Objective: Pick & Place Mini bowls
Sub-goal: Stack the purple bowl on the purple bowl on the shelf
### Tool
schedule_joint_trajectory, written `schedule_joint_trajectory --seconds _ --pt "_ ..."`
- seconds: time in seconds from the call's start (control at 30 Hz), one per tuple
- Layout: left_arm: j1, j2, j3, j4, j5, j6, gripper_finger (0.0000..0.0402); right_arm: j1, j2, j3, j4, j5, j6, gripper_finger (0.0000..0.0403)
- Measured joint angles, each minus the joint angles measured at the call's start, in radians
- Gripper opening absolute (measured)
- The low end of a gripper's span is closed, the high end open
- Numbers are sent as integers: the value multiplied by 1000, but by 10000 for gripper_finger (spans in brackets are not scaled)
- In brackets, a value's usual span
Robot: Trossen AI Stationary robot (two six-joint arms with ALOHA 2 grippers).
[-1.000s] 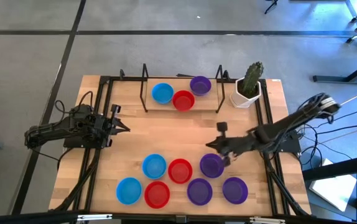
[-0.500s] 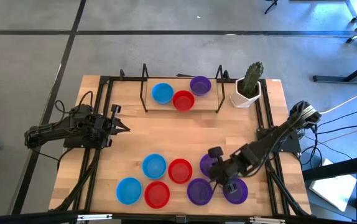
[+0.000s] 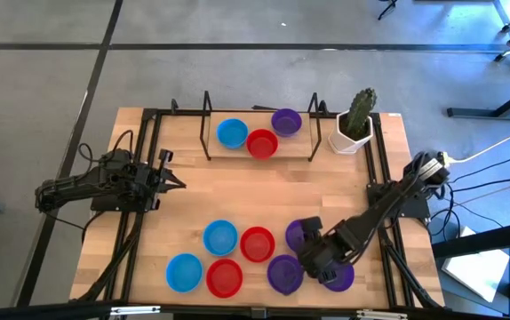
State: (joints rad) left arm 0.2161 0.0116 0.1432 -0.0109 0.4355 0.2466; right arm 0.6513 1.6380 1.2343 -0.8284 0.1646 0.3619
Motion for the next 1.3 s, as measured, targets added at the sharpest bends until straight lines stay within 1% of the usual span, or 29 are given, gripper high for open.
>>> schedule_joint_trajectory --seconds 0.1,0.2,0.57,0.83,0.9,1.0,1.1,1.2,1.23,1.3 --pt "0 0 0 0 0 0 4 0 30 0 0 0 -2 219" --pt "0 0 0 -1 0 0 6 -4 60 0 -1 0 -3 224" --pt "0 0 0 -1 0 0 4 -47 155 0 -4 0 -13 225" --pt "0 0 0 -1 0 0 7 -61 186 -1 -14 0 -56 220" --pt "0 0 0 -1 0 0 5 -62 188 -1 -15 0 -58 205" --pt "0 0 0 -1 0 0 4 -65 188 -1 -22 0 -58 163" --pt "0 0 0 -1 0 0 6 -71 188 -1 -33 -1 -58 102" --pt "0 0 0 -1 0 0 8 -83 188 -1 -41 -4 -58 32" --pt "0 0 0 -1 0 0 8 -88 188 -1 -41 -1 -62 17" --pt "0 0 0 -1 0 0 7 -95 188 -1 -45 2 -74 13"
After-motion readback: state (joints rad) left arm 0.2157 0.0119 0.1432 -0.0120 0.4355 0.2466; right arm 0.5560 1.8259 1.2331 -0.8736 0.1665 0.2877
